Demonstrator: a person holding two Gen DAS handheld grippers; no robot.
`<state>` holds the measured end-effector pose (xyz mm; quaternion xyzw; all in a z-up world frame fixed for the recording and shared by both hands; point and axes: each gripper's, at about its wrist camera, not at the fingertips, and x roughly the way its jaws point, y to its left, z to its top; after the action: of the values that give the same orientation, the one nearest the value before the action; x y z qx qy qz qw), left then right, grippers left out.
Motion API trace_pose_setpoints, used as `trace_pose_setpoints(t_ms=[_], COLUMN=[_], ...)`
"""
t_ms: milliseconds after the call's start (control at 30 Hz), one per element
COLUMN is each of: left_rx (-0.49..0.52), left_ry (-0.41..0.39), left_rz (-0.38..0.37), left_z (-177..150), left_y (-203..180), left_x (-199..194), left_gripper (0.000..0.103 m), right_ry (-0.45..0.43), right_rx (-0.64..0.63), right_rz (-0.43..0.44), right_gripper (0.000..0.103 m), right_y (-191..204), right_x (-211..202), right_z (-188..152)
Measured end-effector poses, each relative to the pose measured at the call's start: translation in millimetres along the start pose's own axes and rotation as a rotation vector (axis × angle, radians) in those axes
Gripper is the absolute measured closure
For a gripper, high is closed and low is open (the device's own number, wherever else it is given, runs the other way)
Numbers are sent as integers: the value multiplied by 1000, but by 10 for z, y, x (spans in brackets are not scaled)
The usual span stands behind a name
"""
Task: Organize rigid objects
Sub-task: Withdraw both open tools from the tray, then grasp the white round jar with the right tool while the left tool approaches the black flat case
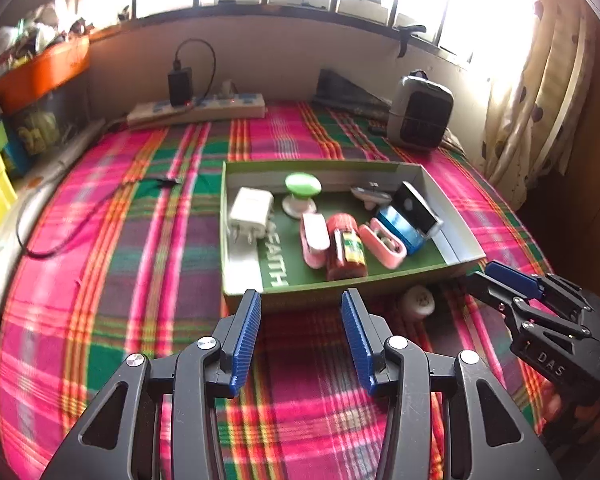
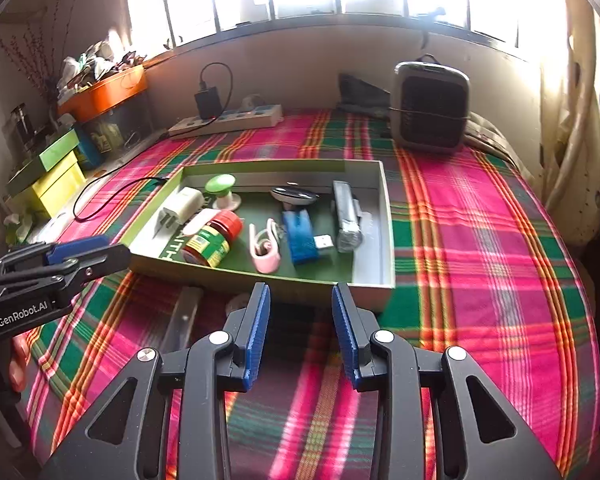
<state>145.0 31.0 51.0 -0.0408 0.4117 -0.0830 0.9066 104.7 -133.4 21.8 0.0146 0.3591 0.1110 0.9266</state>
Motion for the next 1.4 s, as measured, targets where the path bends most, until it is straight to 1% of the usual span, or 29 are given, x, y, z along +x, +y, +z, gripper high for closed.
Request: trace_pose_setpoints(t_ms=[200,433,467,500,533,633,867,967,1133,1233,1267,1400], left_rx=[-26,-24,-26,-28,-29,-32,-58,-61,-64,-64,-64,-59], left_ry=[24,35,36,37,39,46,41,39,49,52,52,59], left_rz=[-35,-49,-51,-52,-53,-58,-70,-77,-87,-91,-93,-93], left_z=[-173,-290,-305,-311,-322,-358,-391,-399,-412,-416,-419,-423], left_y=[34,59,67,75,79,103,203,222,236,237,235,217], left_x=[11,-11,-16,-14,-13,-11,-35,-36,-8,1,2,25], left_gripper=[59,59,59,59,59,59,59,59,59,59,59,59], right_ry=[23,52,54,57,59,68,102,113,126,128,132,138], right_rx=[-10,-54,-56,-58,-57,-57,-49,-47,-32,-22,-22,-19], right_rz=[-16,37,43,51,60,68,13,-27,-59,-63,-74,-82], right_gripper=[69,67,64,48,40,40,40,40,40,40,41,56], right_y=[-30,188,215,244,272,333,394,402,392,374,368,354], right_x=[-9,93,107,124,143,196,357,406,459,473,479,497], right_z=[-95,-124,-129,-127,-123,-110,-72,-56,-38,-36,-37,-40])
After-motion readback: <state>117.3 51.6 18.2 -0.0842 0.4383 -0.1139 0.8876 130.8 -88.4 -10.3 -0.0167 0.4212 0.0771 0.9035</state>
